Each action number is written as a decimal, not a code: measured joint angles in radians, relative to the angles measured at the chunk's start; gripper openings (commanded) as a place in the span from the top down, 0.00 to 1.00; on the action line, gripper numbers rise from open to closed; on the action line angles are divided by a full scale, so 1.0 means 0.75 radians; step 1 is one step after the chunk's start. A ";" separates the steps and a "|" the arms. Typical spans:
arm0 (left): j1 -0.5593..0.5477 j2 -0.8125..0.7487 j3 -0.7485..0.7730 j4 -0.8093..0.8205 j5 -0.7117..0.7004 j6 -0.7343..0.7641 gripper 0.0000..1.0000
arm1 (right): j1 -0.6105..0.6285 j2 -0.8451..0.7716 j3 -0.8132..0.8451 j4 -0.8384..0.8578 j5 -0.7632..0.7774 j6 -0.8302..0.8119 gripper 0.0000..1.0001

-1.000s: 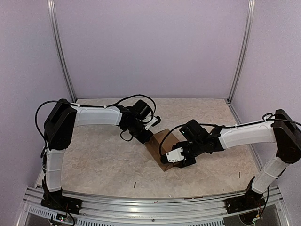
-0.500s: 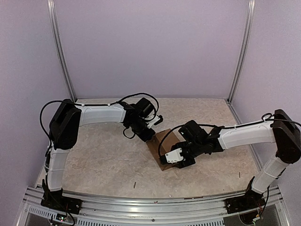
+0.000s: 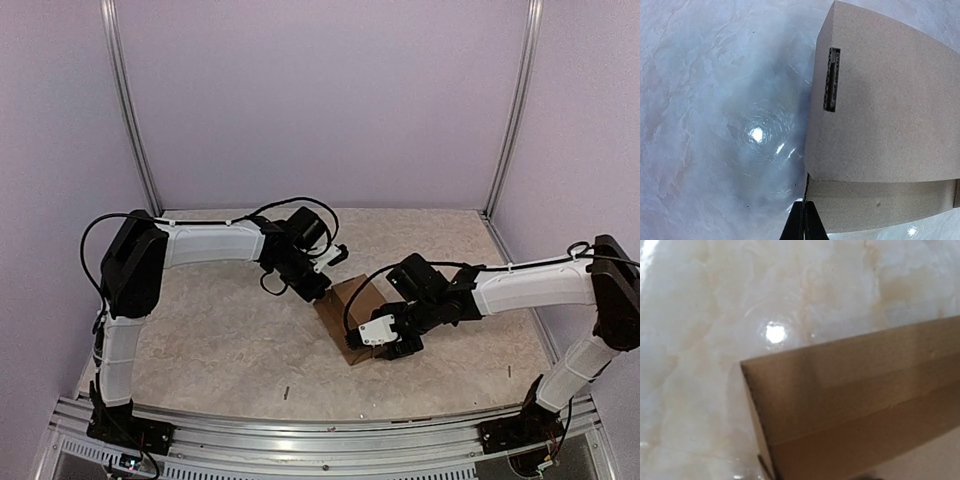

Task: Fold the paper box

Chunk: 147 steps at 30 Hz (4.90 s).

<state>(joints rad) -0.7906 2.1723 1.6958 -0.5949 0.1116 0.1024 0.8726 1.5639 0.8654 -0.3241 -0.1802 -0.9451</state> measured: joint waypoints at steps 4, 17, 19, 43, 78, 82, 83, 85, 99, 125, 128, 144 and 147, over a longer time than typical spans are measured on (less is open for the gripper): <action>0.001 0.001 0.012 -0.020 0.008 -0.002 1.00 | 0.000 0.005 0.001 0.002 -0.002 0.007 0.42; 0.013 0.068 0.176 -0.198 -0.006 -0.005 1.00 | 0.015 0.054 0.026 0.041 -0.004 0.029 0.43; 0.013 0.084 0.214 -0.232 -0.008 -0.003 1.00 | 0.019 0.055 0.026 0.046 0.001 0.028 0.43; 0.005 0.211 0.355 -0.272 0.027 0.057 1.00 | 0.010 -0.010 -0.001 -0.018 0.053 0.031 0.31; 0.011 0.209 0.329 -0.228 0.015 0.076 1.00 | -0.006 0.090 -0.036 0.249 0.129 -0.084 0.26; 0.010 0.209 0.330 -0.222 -0.014 0.096 1.00 | -0.006 0.102 -0.036 0.277 0.126 -0.098 0.27; 0.009 0.209 0.330 -0.220 -0.022 0.104 1.00 | -0.006 0.107 -0.035 0.281 0.126 -0.100 0.26; 0.002 0.209 0.330 -0.213 -0.053 0.119 1.00 | -0.006 0.117 -0.030 0.290 0.125 -0.101 0.27; -0.030 0.188 0.284 -0.145 -0.202 0.169 0.85 | -0.014 0.138 0.015 0.266 0.107 -0.068 0.25; -0.231 -0.611 -0.904 0.752 -0.322 -1.027 0.61 | -0.630 0.077 0.286 -0.040 -0.396 0.459 0.34; -0.234 -0.569 -0.904 0.820 -0.308 -1.089 0.61 | -0.641 0.132 0.288 -0.060 -0.461 0.490 0.40; -0.229 -0.393 -0.696 0.896 -0.227 -1.076 0.61 | -0.649 0.333 0.326 -0.066 -0.557 0.596 0.65; -0.217 -0.362 -0.623 0.890 -0.227 -1.076 0.61 | -0.667 0.343 0.328 -0.065 -0.582 0.609 0.65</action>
<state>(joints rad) -0.9535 1.9011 1.2285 0.0723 -0.0586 -0.7048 0.3721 1.8214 1.1114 -0.3725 -0.6170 -0.4881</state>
